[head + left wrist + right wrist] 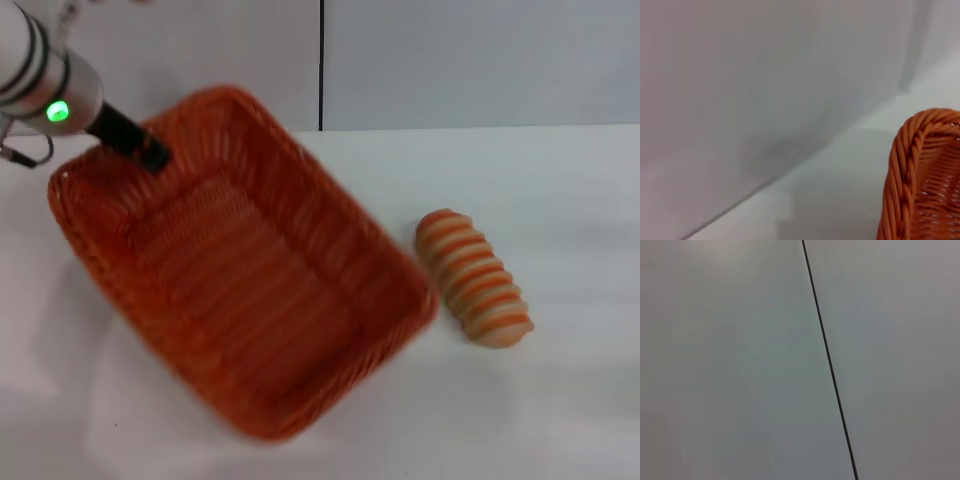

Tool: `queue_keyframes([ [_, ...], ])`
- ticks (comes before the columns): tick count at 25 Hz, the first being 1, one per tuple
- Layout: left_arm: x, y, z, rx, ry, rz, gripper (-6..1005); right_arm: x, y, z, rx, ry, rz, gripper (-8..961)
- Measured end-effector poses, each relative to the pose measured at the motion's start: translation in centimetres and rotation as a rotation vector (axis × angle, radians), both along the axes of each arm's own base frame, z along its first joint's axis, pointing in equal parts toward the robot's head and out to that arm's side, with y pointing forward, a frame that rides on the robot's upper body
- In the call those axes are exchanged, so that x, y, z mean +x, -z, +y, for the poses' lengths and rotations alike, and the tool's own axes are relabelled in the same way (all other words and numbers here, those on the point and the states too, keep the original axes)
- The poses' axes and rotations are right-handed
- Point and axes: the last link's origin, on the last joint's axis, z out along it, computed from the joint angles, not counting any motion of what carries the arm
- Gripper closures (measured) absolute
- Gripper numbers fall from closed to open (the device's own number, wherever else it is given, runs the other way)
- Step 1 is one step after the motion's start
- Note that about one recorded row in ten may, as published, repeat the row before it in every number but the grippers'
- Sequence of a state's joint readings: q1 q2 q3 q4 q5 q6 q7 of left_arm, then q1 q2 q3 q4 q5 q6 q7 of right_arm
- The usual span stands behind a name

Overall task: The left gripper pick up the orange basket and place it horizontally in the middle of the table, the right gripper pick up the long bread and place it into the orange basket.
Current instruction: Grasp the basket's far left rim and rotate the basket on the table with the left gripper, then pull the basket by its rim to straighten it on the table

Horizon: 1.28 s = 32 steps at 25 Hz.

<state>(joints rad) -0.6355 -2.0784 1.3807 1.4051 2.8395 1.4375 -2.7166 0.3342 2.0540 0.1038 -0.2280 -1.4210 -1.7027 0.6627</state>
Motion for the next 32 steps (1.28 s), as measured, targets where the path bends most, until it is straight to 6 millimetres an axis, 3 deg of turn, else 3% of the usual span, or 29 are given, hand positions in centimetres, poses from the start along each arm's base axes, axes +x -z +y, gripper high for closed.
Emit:
queue_keyframes([
  [4, -0.8, -1.8, 0.9, 0.164, -0.144, -0.111, 752, -0.5, -1.4, 2.3, -0.047, -0.036, -0.011, 408],
  [9, -2.3, -1.9, 0.6, 0.166, -0.239, -0.158, 798, -1.4, -1.9, 5.1, -0.145, -0.074, -0.038, 408],
  [14, -2.5, -1.6, -0.3, 0.134, -0.274, -0.195, 829, -2.4, -1.8, 6.9, -0.195, -0.097, -0.044, 407],
  [28, -4.8, -1.6, -1.9, 0.135, -0.347, -0.224, 840, -4.1, -0.8, 8.3, -0.256, -0.155, -0.063, 408],
  [32, -5.8, -2.4, -3.1, 0.138, -0.395, -0.228, 847, -4.3, -0.4, 8.5, -0.262, -0.153, -0.057, 407],
])
